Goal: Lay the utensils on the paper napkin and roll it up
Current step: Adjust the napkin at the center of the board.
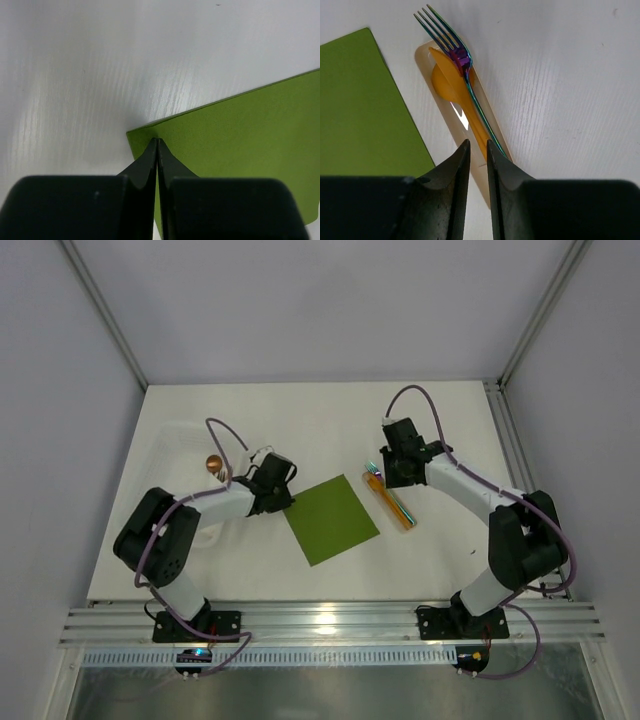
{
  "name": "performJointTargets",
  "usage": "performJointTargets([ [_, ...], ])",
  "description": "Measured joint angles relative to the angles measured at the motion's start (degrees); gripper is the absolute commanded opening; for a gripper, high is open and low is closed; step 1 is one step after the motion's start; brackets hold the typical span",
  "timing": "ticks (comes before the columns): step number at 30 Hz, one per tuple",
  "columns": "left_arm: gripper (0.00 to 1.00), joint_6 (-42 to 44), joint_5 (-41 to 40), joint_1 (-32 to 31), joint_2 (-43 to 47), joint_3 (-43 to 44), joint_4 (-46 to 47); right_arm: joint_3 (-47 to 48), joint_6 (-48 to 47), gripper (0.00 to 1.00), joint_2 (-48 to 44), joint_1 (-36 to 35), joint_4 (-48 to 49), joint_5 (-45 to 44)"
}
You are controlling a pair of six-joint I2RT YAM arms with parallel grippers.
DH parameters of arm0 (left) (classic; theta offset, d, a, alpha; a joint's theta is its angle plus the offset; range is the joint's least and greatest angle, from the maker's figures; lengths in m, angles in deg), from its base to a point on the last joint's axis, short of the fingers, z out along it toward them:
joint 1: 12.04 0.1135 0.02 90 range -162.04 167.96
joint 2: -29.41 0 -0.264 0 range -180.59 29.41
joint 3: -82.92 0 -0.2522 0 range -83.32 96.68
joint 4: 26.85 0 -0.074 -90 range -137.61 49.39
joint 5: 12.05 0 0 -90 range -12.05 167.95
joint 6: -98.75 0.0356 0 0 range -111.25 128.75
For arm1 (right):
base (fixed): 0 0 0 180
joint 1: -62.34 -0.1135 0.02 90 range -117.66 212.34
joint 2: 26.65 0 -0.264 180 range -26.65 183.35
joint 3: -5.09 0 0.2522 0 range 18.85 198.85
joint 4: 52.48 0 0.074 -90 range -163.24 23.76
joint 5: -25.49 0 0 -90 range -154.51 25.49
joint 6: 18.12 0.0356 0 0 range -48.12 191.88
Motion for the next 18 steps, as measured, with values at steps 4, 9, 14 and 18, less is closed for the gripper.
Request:
performJointTargets([
  [4, 0.00, -0.7, 0.0, 0.0, 1.9, -1.7, -0.9, 1.7, -1.0, 0.20, 2.3, 0.0, -0.1, 1.0],
  [9, 0.00, -1.6, 0.0, -0.5, 3.0, -2.5, -2.3, 2.4, -2.1, 0.21, 5.1, 0.0, 0.0, 2.7],
  [14, 0.00, -1.8, 0.3, -1.1, 3.9, -3.0, -3.1, 2.0, -2.4, 0.25, 5.5, 0.0, 0.4, 3.6],
  [18, 0.00, -2.0, 0.5, -2.1, 4.9, -3.5, -3.7, 1.1, -2.8, 0.25, 5.7, 0.0, 0.7, 3.8],
])
